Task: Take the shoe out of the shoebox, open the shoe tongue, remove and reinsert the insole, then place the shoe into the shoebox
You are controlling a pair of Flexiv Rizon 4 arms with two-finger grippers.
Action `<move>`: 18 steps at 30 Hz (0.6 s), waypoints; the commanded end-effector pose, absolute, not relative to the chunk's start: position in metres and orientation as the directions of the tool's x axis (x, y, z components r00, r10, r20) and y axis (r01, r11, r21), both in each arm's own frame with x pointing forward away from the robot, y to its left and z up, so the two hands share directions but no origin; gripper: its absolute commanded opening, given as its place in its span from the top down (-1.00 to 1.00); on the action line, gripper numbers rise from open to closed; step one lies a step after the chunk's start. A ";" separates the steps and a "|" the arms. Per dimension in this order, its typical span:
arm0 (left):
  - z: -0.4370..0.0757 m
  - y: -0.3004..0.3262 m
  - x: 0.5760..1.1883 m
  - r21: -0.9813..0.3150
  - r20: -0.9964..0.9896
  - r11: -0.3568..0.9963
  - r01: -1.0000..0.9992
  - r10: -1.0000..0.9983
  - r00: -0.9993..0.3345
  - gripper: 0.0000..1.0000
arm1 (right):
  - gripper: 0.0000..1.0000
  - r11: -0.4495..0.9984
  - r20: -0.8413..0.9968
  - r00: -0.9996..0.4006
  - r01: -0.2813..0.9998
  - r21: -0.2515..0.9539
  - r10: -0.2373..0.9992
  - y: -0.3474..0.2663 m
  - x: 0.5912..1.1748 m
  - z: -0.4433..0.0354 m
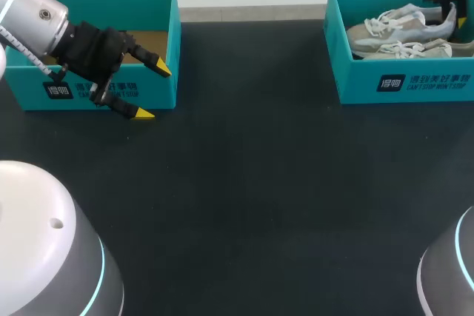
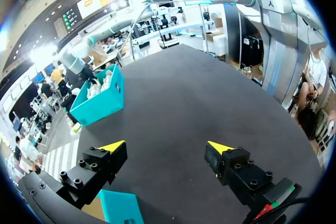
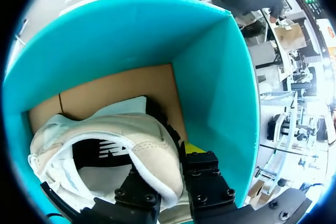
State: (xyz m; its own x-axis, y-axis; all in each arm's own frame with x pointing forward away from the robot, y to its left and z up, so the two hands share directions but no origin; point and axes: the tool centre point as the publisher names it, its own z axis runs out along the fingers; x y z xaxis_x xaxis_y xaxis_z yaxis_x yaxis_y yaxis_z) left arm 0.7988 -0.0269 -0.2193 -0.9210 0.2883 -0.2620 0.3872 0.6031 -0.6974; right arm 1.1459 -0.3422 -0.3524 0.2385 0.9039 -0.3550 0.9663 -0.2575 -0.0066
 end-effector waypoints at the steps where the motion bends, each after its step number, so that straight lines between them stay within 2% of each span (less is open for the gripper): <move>1: -0.220 -0.027 0.799 -0.696 -0.260 0.605 0.387 0.291 -0.921 -1.00 | 0.94 -0.269 -0.353 0.244 0.963 -0.022 0.903 -0.344 1.156 -0.358; 6: -0.220 -0.027 0.799 -0.696 -0.260 0.605 0.387 0.291 -0.921 -1.00 | 0.98 -0.271 -0.351 0.246 0.962 -0.022 0.903 -0.345 1.157 -0.364; 7: -0.220 -0.027 0.799 -0.696 -0.260 0.605 0.387 0.291 -0.921 -1.00 | 0.91 -0.275 -0.349 0.250 0.961 -0.022 0.903 -0.344 1.158 -0.365; 8: -0.220 -0.027 0.799 -0.696 -0.260 0.605 0.387 0.291 -0.921 -1.00 | 0.66 -0.277 -0.349 0.253 0.960 -0.022 0.902 -0.344 1.157 -0.367; 11: -0.220 -0.027 0.799 -0.696 -0.260 0.605 0.387 0.291 -0.921 -1.00 | 0.21 -0.281 -0.349 0.256 0.959 -0.024 0.901 -0.345 1.158 -0.372; 18: -0.220 -0.027 0.799 -0.696 -0.260 0.605 0.387 0.291 -0.921 -1.00 | 0.06 -0.297 -0.342 0.276 0.955 -0.009 0.898 -0.348 1.159 -0.372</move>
